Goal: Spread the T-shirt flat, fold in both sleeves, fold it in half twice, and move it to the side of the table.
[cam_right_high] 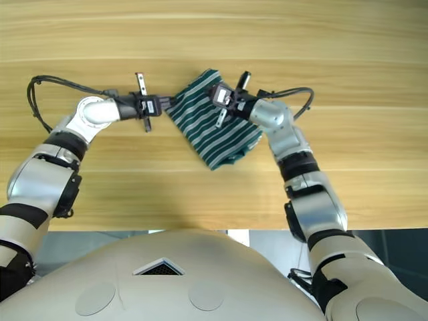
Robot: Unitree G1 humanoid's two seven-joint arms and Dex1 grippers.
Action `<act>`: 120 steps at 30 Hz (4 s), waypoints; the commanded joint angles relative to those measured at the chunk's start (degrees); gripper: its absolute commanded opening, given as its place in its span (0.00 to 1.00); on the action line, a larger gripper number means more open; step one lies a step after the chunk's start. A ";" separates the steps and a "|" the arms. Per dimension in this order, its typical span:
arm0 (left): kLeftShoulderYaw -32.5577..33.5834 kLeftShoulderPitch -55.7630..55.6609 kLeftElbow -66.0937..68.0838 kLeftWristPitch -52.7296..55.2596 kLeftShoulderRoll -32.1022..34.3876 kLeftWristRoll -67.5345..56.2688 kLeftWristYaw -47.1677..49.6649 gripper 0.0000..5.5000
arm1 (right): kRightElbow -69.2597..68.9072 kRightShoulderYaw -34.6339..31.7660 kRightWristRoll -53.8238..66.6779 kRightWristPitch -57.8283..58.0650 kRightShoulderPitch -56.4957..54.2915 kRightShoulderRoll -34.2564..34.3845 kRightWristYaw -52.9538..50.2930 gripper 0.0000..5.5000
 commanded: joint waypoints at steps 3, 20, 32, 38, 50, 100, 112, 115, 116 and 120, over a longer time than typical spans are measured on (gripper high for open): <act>7.35 -0.38 -3.10 0.41 -1.05 -11.66 -9.75 0.00 | -7.90 0.43 2.63 2.42 2.66 -0.17 3.25 0.00; 18.71 2.02 -13.79 8.12 -3.80 -29.50 -24.75 0.00 | 28.03 2.93 -7.99 -2.52 -2.06 -6.85 -8.92 0.00; 20.89 8.45 -16.36 6.93 -3.55 -28.84 -21.81 0.00 | 42.30 -3.02 -5.56 -4.32 -0.30 -21.76 -10.67 0.00; 21.03 9.76 -16.60 7.32 -3.80 -28.84 -21.32 0.00 | 43.82 -4.74 -5.10 -5.00 -0.15 -24.33 -10.30 0.00; 26.74 8.05 -12.33 13.73 -5.82 -35.80 -23.76 0.00 | 31.53 -10.62 -1.88 -19.90 -8.18 -28.25 -13.96 0.00; 48.80 -7.48 8.30 41.82 -12.24 -34.56 16.52 0.00 | 45.97 -46.29 33.22 9.89 -23.02 15.57 -10.47 0.00; 48.90 -8.15 8.54 42.18 -12.48 -32.91 18.15 0.00 | 46.16 -47.01 31.19 10.22 -23.64 15.44 -11.86 0.00; 48.98 -8.26 8.56 42.27 -12.44 -32.59 18.44 0.00 | 46.21 -47.09 30.81 10.25 -23.82 15.49 -12.18 0.00; 49.05 -8.29 8.57 42.29 -12.43 -32.51 18.50 0.00 | 46.23 -47.12 30.69 10.24 -23.87 15.50 -12.26 0.00; 49.09 -8.32 8.59 42.31 -12.41 -32.26 18.68 0.00 | 46.31 -47.29 30.16 10.20 -23.95 15.57 -12.49 0.00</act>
